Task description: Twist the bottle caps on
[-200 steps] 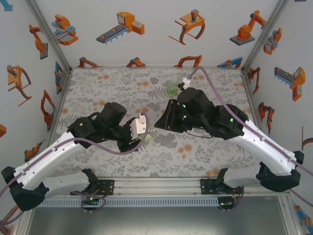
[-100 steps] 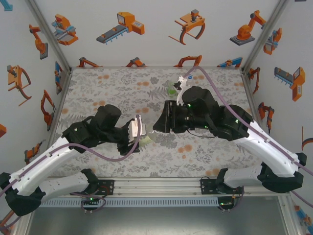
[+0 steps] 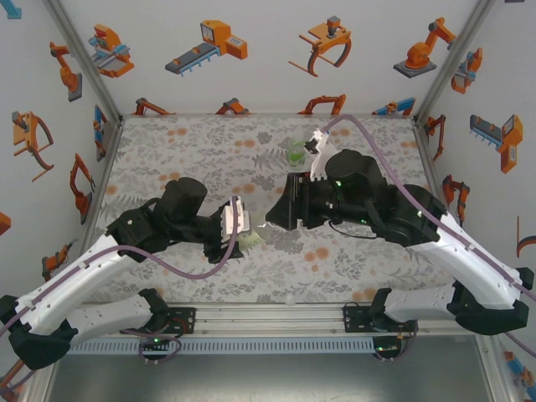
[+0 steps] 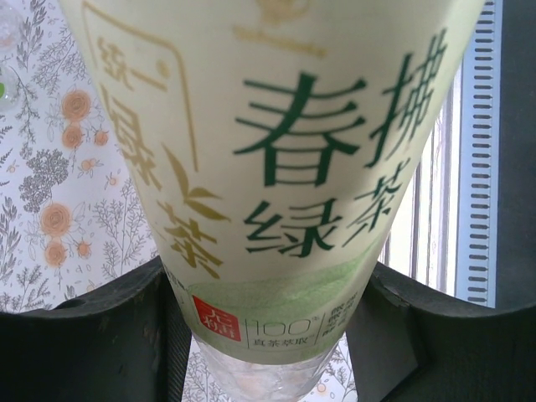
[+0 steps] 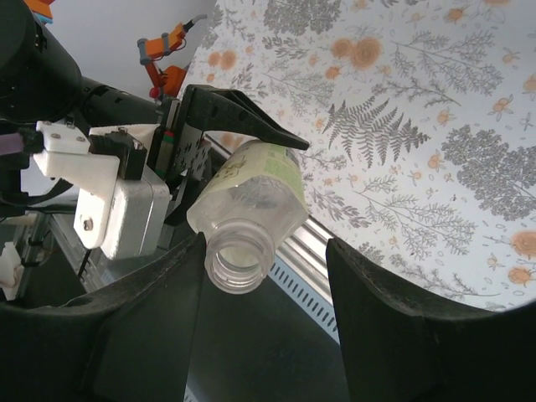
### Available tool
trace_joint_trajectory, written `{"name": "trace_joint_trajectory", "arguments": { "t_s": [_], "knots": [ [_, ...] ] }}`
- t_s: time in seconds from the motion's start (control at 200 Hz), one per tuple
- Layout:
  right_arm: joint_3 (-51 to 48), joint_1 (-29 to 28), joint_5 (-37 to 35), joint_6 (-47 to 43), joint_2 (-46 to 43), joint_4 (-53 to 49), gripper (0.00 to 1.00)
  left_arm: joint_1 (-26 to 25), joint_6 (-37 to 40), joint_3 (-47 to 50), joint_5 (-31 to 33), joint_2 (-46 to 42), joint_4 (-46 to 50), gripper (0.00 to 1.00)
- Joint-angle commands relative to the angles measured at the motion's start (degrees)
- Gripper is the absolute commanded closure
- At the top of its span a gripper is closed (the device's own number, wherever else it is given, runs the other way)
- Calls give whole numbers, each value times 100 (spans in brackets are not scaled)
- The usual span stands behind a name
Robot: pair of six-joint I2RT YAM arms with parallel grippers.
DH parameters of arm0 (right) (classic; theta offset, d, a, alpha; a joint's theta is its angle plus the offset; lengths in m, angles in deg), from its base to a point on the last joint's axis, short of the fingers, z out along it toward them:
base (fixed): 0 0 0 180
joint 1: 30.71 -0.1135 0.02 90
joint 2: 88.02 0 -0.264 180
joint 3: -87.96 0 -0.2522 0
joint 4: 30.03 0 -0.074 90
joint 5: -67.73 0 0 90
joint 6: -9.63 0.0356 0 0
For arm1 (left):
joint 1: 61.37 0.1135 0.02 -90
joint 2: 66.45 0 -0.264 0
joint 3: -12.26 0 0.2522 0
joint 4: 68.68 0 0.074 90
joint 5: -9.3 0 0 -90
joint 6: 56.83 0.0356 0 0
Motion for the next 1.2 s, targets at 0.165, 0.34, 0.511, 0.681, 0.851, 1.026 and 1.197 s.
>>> {"name": "trace_joint_trajectory", "arguments": {
  "t_s": [0.165, 0.34, 0.511, 0.681, 0.851, 1.026, 1.197],
  "knots": [
    [-133, 6, -419, -326, -206, -122, 44, -16, -76, 71, 32, -139, -157, 100],
    [-236, 10, -432, -360, -242, -140, 44, -17, -129, 62, 38, -126, -181, 100],
    [-395, 44, -463, -507, -342, -149, 44, -18, -214, 73, 143, -88, -190, 100],
    [-406, 78, -606, -625, -481, -311, 44, -13, -316, 100, 271, -67, -162, 100],
    [-470, 105, -747, -573, -583, -605, 44, 4, -462, 192, 426, -93, -251, 100],
    [-618, 124, -850, -274, -666, -916, 46, 89, -716, 221, 594, -68, -303, 100],
    [-950, 133, -659, 148, -826, -1114, 46, 270, -945, 295, 775, -115, -302, 100]
  ]
}}
